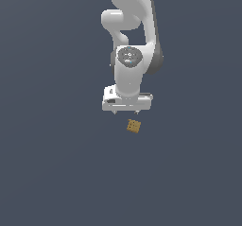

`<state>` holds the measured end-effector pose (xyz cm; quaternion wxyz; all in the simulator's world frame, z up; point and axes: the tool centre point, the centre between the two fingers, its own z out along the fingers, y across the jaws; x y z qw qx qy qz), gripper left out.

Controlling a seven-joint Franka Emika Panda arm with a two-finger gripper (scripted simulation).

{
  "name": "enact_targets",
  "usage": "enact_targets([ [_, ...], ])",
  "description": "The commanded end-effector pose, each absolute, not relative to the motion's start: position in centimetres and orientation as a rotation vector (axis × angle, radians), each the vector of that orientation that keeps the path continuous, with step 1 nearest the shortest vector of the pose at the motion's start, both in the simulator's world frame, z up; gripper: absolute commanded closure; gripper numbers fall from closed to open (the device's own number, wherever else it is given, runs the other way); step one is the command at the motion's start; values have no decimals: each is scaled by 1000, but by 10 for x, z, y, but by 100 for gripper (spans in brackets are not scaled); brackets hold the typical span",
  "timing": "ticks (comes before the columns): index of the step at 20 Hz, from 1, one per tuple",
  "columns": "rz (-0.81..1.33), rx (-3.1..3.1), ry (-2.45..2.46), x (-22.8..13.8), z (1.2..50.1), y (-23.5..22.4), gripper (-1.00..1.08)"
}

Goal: Pick up the object and move it to a goal position.

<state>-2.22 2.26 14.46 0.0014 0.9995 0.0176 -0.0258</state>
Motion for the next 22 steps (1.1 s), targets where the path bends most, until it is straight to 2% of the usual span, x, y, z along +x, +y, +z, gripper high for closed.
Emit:
enact_targets([
  [1,-81,3137,55,-22,145,23,-92],
  [11,-101,3168,78,-23,142,41,-92],
  [22,-98,3164,129,-23,140,41,-92],
])
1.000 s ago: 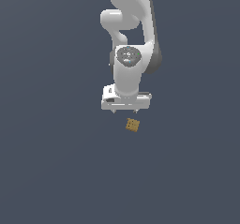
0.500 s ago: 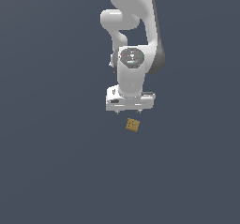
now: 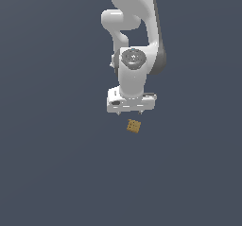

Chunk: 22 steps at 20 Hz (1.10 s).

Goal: Pick up the object and move it to a goal position.

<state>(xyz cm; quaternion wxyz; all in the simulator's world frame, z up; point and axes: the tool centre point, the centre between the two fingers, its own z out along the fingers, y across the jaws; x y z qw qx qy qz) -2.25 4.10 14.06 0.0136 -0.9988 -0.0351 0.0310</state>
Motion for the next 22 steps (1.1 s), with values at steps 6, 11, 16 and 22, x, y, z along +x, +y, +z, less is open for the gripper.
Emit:
enact_targets([
  [6,89,-3107,-258,-22,133,42,-92],
  [11,81,-3093,-425,-22,125,43,-92],
  [16,71,-3060,-647,-22,115,45,-92],
  [22,57,-2993,-928,-22,102,48,-92],
])
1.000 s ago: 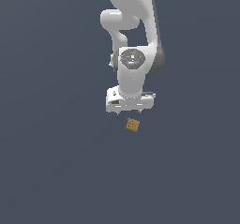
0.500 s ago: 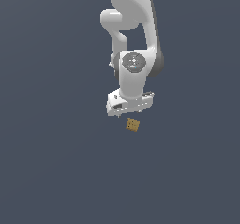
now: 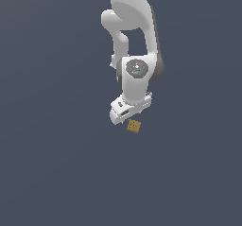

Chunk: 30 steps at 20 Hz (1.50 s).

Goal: Pick up the object and move it to a goal position.

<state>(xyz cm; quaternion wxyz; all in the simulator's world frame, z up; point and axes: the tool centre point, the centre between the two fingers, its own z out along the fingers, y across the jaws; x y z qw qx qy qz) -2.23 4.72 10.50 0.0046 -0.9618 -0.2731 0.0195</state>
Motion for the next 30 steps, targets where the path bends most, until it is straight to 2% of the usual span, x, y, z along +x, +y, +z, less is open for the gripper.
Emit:
enact_targets([
  [1,55,-2979,-974,-22,100,49,-92],
  [17,15,-2684,-1630,-24,69,61,-92],
  [30,0,-2571,-1805,-25,61,65,-92],
])
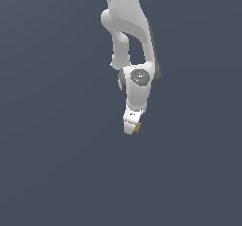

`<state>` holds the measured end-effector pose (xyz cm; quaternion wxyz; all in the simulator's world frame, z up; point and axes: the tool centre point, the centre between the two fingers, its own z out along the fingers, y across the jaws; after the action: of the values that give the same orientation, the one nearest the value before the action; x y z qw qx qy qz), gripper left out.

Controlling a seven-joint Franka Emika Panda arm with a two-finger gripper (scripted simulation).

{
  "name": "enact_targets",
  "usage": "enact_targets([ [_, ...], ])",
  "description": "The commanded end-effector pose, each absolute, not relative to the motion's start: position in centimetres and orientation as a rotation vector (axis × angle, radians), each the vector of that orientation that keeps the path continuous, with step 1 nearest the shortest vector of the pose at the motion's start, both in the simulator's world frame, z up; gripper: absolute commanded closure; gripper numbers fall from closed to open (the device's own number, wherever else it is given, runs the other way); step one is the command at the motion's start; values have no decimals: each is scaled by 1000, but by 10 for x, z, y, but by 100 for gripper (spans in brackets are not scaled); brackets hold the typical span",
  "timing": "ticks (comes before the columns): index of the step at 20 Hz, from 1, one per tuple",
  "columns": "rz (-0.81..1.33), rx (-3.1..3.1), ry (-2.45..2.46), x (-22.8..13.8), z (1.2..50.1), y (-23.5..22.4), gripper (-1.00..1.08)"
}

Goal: Pick up the object and move it to a goal position.

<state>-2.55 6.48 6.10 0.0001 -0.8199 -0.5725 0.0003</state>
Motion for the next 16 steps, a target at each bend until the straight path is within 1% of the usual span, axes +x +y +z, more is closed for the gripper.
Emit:
enact_targets([
  [1,1,-2576,-1799,-26,61,65,-92],
  [6,1,-2575,-1800,-26,53,65,-92],
  [16,1,-2571,-1805,-26,13,65,-92],
])
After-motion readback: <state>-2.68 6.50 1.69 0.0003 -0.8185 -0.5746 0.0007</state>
